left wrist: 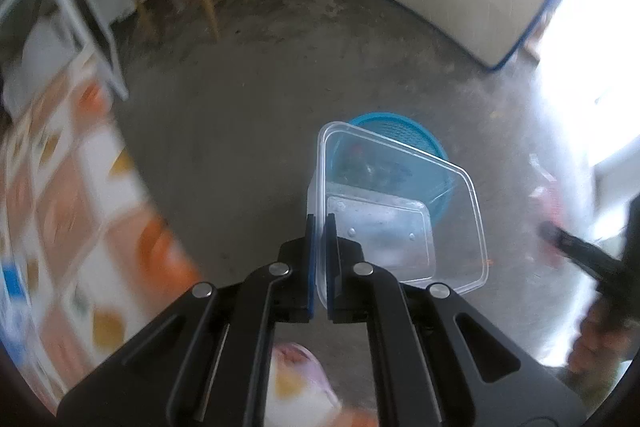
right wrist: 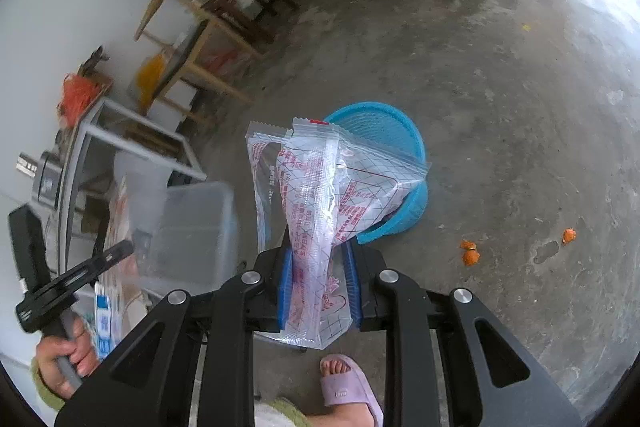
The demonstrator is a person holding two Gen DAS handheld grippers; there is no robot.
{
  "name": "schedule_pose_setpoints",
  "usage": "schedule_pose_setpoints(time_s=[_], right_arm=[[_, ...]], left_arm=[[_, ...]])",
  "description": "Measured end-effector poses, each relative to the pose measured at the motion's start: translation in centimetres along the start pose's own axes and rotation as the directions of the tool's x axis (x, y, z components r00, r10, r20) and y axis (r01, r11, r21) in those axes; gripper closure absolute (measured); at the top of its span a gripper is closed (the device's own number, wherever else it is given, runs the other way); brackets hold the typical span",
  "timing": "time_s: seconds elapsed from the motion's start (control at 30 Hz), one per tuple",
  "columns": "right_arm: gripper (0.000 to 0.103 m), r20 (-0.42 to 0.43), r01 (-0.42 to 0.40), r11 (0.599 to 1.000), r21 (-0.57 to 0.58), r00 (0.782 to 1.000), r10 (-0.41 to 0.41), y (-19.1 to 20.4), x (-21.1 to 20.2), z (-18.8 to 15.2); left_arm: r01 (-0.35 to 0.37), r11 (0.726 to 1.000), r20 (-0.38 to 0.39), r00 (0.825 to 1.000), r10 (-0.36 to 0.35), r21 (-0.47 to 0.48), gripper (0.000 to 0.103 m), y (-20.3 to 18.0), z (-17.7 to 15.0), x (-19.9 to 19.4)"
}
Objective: Collect trash
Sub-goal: 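Carry the clear container and printed bag over the blue wastebasket, then open the left tool to drop the container while the right tool drops the bag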
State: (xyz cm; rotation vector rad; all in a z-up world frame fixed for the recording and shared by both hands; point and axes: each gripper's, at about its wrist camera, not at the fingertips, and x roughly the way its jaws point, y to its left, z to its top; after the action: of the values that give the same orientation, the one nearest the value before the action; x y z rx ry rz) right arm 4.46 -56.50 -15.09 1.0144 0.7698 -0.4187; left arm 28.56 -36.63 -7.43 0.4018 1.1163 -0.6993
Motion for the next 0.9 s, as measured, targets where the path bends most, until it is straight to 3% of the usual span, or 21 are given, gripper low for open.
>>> schedule_pose_setpoints(time_s=[0.1,0.2,0.27,0.3,0.33,0.43,0.5,0.67,0.8,0.9], right_arm=[[0.081,0.007,0.016,1.000,0.026,1.000,-0.016,-1.4,0.3,0.5],[0.081,0.013,0.037,0.998,0.052,0.999,-0.038,-2.9,0.3,0.8],[0.081,0.010,0.057,0.996,0.063,0.998,-0.058,-3.8,0.5,0.9],[0.081,0.005,0.070,0.995,0.066,0.998,-0.070,-4.2,0.7,0.9],[0.081,0.001,0.075,0.995,0.068,0.997,-0.075,-4.5,0.8,0.9],[0.081,-0.011,0.083,0.994,0.068,0.997,-0.082,-5.0,1.5,1.1],[0.081,-0.021,0.085,0.995,0.056,0.996,-0.084,-5.0,2.4,1.4],[0.081,-0.050,0.098,0.995,-0.003,0.994,-0.098,-3.8,5.6,2.9],[0.081,-0.085,0.113,0.989,-0.092,0.989,-0.121,-1.5,8.8,4.4],[0.080,-0.099,0.123,0.980,-0.157,0.985,-0.139,0.2,11.0,4.9]], left_arm=[[-0.034,0.998,-0.028,0.999,0.036,0.051,0.101,-3.1,2.6,4.3],[-0.027,0.999,-0.029,0.999,0.028,0.033,0.099,-5.5,4.4,7.2],[0.019,1.000,-0.050,0.999,-0.018,0.011,0.077,-6.9,5.1,9.9],[0.020,1.000,-0.073,0.997,-0.020,0.005,0.053,-7.2,5.2,10.7],[0.014,1.000,-0.102,0.995,-0.016,-0.016,0.048,-7.2,5.1,11.8],[0.071,0.994,-0.125,0.989,-0.081,-0.084,0.049,-6.0,4.9,12.1],[0.091,0.990,-0.125,0.987,-0.104,-0.111,0.049,-4.7,4.6,11.0],[0.129,0.984,-0.051,0.989,-0.136,-0.124,0.042,-0.2,3.7,4.1],[0.131,0.985,0.033,0.991,-0.128,-0.113,0.033,3.5,1.4,-2.3],[0.096,0.988,0.121,0.989,-0.082,-0.118,0.029,6.7,-1.8,-7.7]])
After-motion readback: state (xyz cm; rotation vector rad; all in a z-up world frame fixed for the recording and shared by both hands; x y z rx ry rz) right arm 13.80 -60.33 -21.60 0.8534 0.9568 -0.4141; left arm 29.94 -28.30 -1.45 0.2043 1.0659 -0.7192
